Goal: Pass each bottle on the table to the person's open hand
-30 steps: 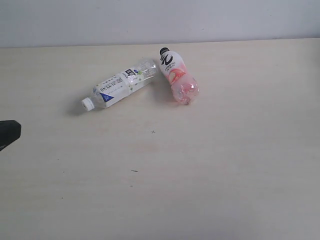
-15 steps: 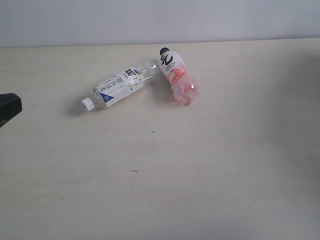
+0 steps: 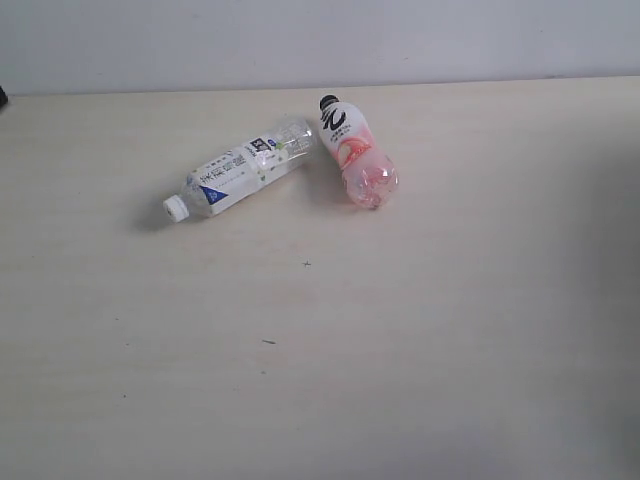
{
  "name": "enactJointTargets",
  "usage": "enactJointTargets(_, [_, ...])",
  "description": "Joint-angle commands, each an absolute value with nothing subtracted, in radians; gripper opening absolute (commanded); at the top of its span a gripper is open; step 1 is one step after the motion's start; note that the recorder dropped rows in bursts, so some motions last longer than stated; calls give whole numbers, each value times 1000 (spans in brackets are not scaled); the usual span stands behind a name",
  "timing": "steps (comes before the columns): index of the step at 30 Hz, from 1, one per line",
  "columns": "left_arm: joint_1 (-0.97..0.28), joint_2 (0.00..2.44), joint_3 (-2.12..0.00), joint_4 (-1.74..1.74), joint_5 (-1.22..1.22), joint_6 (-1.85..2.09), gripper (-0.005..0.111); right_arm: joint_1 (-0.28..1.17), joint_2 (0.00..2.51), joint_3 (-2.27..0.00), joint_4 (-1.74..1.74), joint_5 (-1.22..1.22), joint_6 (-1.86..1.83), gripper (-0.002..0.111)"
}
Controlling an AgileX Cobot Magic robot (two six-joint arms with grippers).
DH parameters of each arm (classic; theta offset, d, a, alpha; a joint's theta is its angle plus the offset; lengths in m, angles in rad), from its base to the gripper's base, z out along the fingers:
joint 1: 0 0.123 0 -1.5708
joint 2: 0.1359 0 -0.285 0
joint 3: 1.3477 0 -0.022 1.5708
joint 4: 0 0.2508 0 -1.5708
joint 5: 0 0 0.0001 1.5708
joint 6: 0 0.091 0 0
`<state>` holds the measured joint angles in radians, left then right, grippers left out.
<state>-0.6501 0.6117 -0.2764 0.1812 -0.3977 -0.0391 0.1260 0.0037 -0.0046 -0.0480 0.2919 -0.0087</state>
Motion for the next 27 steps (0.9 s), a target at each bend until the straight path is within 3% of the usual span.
enactJointTargets(1, [-647,658,-342,177,-575,0,0,129,0,0,-50,283,-6,0])
enactJointTargets(7, [-647,795,-527,174,-503,22,0,129,0,0,-50,283,-6,0])
enactJointTargets(13, [-643,968,-753,174,-153,98,0,129,0,0,-50,283,-6,0])
enactJointTargets(18, [-583,1109,-919,174,146,98,0,129,0,0,-50,283,-6,0])
enactJointTargets(27, [-433,1440,-1202,170,375,98,0,129,0,0,-50,283,-6,0])
